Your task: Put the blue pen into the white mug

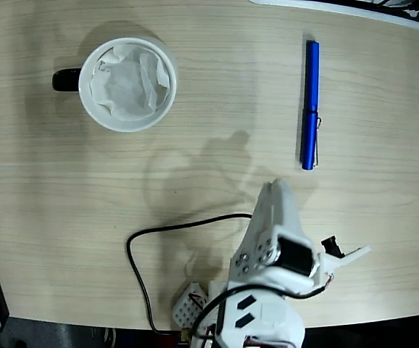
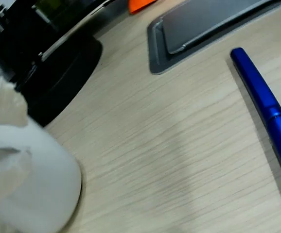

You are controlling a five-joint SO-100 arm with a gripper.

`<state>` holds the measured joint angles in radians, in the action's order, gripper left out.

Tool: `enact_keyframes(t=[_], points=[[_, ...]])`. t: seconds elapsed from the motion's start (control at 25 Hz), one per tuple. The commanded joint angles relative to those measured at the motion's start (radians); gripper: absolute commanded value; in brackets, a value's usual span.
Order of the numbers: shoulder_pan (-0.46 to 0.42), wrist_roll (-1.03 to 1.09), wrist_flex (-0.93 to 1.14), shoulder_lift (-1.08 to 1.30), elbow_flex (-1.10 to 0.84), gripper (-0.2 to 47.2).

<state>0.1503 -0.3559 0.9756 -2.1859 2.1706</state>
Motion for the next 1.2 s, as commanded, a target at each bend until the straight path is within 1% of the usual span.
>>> enact_keyframes(t=[0.0,0.04,0.16,0.24,0.28,0.32,0.48,0.6,0.8,1.08,1.16], points=[[0.015,-0.109,0.028,0.091,-0.118,9.3],[0.015,-0.141,0.041,0.133,-0.147,9.8],[0.017,-0.239,0.086,0.252,-0.229,16.1],[0.018,-0.301,0.115,0.319,-0.27,19.4],[0.018,-0.328,0.124,0.35,-0.288,19.7],[0.018,-0.357,0.13,0.38,-0.302,21.0],[0.02,-0.472,0.164,0.485,-0.365,21.0],[0.028,-0.522,0.192,0.549,-0.419,20.8],[0.078,-0.611,0.192,0.655,-0.476,17.1],[0.146,-0.657,0.227,0.788,-0.548,17.3],[0.161,-0.657,0.227,0.816,-0.568,18.6]])
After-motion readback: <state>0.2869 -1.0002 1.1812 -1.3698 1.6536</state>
